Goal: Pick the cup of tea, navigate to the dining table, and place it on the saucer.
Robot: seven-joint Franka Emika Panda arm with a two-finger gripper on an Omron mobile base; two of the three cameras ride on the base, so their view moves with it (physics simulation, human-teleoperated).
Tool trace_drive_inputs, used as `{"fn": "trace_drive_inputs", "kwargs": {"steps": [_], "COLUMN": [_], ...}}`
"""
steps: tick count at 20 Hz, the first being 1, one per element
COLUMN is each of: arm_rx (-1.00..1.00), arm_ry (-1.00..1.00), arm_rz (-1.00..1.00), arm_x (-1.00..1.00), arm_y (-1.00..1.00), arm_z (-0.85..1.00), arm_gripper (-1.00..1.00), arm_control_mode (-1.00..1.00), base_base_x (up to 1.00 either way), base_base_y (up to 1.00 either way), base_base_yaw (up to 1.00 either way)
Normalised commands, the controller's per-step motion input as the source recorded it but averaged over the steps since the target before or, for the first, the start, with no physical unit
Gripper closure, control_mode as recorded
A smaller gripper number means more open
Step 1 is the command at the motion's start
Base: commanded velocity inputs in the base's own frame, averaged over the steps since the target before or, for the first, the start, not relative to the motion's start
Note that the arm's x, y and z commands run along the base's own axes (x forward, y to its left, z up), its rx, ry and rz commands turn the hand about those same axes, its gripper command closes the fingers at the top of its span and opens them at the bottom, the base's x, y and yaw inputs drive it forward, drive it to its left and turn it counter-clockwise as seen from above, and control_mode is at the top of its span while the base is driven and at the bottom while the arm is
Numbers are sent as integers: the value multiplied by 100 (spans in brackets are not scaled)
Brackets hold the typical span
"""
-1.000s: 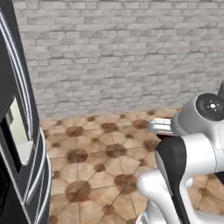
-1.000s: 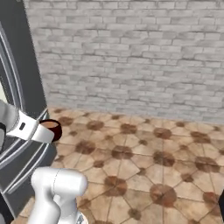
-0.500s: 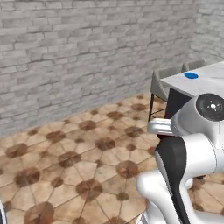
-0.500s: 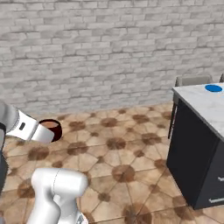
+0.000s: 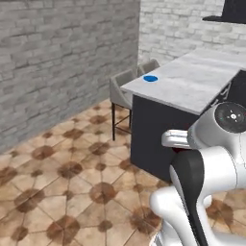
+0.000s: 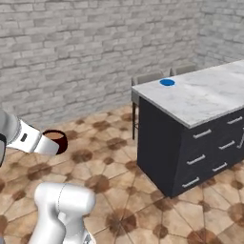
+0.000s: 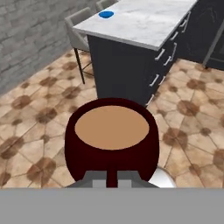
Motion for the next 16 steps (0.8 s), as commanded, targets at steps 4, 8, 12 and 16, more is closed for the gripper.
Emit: {"fn": "trace_drive_inputs", "kwargs": {"steps": [4, 8, 12, 16], "arm_rx": [0, 0, 0, 0], "arm_ry": [0, 0, 0, 0], "arm_rz": [0, 0, 0, 0], "arm_x": [0, 0, 0, 0], "arm_y": [0, 0, 0, 0], "arm_z": [0, 0, 0, 0], "arm_gripper": [100, 100, 100, 100], "arm_control_mode": [100, 100, 100, 100], "base_base_x": [29, 41, 49, 51], "base_base_y": [40, 52, 62, 66], "base_base_yaw": [-48, -46, -46, -47]}}
